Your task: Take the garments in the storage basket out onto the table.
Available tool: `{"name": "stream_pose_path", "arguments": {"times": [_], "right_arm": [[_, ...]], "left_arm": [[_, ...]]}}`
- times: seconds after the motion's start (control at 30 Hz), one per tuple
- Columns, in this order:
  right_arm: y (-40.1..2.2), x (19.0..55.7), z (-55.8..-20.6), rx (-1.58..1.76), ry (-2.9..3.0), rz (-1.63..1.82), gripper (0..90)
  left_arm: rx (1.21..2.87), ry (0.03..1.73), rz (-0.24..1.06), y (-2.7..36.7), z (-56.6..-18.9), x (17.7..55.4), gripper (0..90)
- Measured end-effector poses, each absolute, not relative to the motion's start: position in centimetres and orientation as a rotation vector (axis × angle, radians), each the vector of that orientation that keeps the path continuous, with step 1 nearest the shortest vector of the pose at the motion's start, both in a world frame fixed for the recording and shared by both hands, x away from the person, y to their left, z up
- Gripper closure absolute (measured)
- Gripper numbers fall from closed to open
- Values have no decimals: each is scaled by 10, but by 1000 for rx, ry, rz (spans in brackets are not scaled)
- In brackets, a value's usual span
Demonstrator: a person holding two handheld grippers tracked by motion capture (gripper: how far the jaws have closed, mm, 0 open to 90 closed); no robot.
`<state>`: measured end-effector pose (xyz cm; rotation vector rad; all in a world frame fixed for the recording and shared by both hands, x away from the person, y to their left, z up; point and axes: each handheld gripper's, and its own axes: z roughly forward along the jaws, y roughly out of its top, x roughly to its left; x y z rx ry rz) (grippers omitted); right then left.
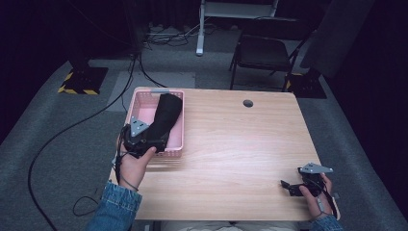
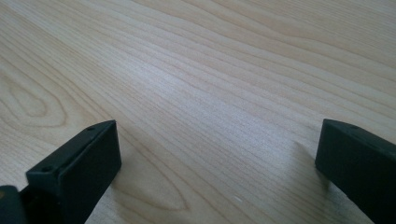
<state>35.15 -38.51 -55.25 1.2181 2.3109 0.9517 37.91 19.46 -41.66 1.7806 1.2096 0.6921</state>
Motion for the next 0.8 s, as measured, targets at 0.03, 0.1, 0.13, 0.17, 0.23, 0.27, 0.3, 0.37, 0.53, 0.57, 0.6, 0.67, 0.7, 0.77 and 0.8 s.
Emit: {"name": "stream_pose_path", "arguments": {"times": [0.03,0.1,0.13,0.17,0.23,0.27,0.3,0.37,0.53,0.57,0.6,0.67,0.7,0.77,0.8], "right_arm": [[-385,351,-552,1218,2311,952,0],[-385,351,-552,1218,2311,952,0],[-385,351,-552,1218,2311,952,1],[-385,351,-552,1218,2311,952,0],[-385,351,-552,1218,2311,951,0],[-385,351,-552,1218,2311,951,1],[-385,351,-552,1218,2311,952,1],[-385,351,-552,1218,2311,952,1],[-385,351,-552,1218,2311,952,0],[-385,351,-552,1218,2311,952,1],[-385,351,-552,1219,2311,952,0],[-385,351,-552,1219,2311,952,1],[-385,351,-552,1218,2311,952,1],[-385,351,-552,1218,2311,952,1],[-385,351,-552,1218,2311,952,0]], "left_arm": [[1782,1208,693,194,-416,380,44],[1782,1205,698,194,-414,381,44],[1778,1205,700,194,-413,382,44],[1779,1204,701,195,-413,383,44],[1776,1204,703,194,-412,384,44],[1778,1204,702,194,-412,385,44],[1778,1204,702,194,-411,386,43],[1774,1205,701,194,-411,388,43],[1770,1206,704,195,-411,395,43],[1768,1207,705,194,-411,396,43],[1768,1204,707,194,-411,397,44],[1769,1200,709,193,-410,399,43],[1770,1198,709,193,-410,400,43],[1772,1196,709,193,-410,401,43],[1773,1197,710,192,-410,403,43]]}}
